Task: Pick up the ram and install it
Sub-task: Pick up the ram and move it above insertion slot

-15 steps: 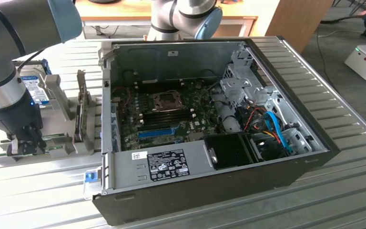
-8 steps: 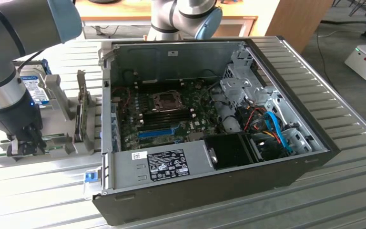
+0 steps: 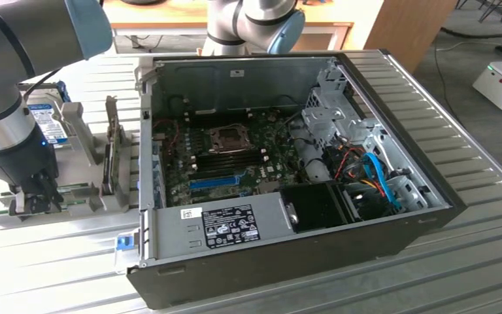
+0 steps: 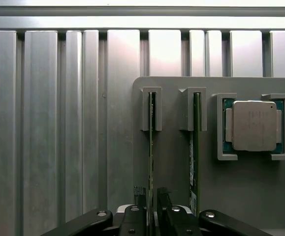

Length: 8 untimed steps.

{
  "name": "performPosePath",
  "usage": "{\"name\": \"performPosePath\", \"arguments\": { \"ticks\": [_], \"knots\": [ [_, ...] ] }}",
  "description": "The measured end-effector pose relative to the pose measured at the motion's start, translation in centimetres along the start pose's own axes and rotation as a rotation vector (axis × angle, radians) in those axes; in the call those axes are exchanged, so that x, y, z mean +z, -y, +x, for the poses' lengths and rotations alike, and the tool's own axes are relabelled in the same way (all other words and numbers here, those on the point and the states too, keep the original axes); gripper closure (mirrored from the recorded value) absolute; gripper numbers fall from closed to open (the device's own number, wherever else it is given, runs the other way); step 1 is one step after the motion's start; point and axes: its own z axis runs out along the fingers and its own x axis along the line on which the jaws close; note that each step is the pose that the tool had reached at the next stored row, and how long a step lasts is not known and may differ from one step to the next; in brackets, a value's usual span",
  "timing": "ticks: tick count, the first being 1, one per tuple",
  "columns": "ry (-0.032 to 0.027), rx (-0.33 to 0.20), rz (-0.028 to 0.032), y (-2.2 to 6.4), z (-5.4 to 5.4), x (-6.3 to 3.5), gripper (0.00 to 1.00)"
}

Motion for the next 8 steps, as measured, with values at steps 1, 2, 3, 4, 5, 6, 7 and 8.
{"name": "performPosePath", "arguments": {
  "ticks": [1,2,3,4,5,6,7,8],
  "knots": [
    [0.0000,0.000,0.0000,0.00,0.00,0.00,0.76],
    [0.0000,0.000,0.0000,0.00,0.00,0.00,0.76],
    [0.0000,0.000,0.0000,0.00,0.00,0.00,0.76],
    [0.0000,0.000,0.0000,0.00,0.00,0.00,0.76],
    [0.0000,0.000,0.0000,0.00,0.00,0.00,0.76],
    [0.0000,0.000,0.0001,0.00,0.00,0.00,0.76],
    [0.0001,0.000,0.0000,0.00,0.00,0.00,0.76],
    [0.0001,0.000,0.0000,0.00,0.00,0.00,0.76]
  ]
}}
